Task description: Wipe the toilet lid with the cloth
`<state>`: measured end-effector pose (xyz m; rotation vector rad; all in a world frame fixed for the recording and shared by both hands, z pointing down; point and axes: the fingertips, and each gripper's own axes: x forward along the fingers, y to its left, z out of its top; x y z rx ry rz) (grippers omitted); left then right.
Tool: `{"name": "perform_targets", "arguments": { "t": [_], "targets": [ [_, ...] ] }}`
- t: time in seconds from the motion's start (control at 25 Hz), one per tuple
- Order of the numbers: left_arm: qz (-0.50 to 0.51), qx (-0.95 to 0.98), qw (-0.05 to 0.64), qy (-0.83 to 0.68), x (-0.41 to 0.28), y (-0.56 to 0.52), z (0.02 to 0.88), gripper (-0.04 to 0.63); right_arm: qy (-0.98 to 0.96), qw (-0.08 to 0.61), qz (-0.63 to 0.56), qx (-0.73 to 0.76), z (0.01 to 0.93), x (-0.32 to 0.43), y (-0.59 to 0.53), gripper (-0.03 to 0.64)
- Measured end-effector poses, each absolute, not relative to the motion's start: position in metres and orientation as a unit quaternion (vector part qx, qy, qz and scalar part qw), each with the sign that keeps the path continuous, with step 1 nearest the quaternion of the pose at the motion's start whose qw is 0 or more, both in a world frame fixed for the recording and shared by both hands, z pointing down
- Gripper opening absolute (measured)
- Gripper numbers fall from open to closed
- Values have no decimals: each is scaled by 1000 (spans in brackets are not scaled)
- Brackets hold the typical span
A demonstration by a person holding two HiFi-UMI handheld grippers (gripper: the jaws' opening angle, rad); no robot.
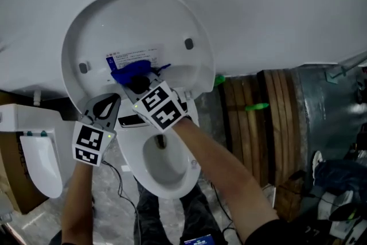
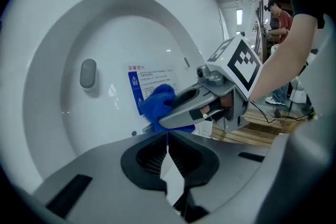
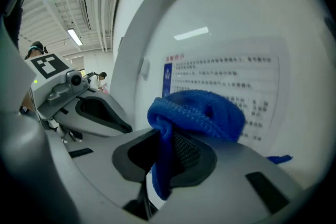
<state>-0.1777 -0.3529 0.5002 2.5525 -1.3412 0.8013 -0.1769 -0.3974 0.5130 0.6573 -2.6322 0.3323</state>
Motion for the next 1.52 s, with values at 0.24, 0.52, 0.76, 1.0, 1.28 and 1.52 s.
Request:
{"name": "perform_targets", "arguments": {
  "t": [0.24, 0.52, 0.76, 1.0, 1.28, 1.52],
  "targets": [
    [280, 856, 84, -426, -152, -356, 527, 18, -918, 252, 163, 260, 579, -126, -396, 57],
    [285, 861, 84, -413, -129, -361, 535, 18, -890, 277, 184, 312, 599, -59, -410, 57],
    [283, 865, 77, -406, -111, -359, 524, 18, -878, 264, 165, 364, 564, -16, -428, 57],
    [277, 870, 65, -403, -107, -354, 502, 18, -882, 217, 124, 399, 506, -11, -443, 57],
    [269, 866, 54, -417, -128, -345, 476, 18, -888, 170, 83, 420, 434, -25, -443, 57],
    [263, 864, 43, -427, -151, -337, 458, 18, -887, 114, 55, 443, 373, -44, -451, 57]
  ]
}}
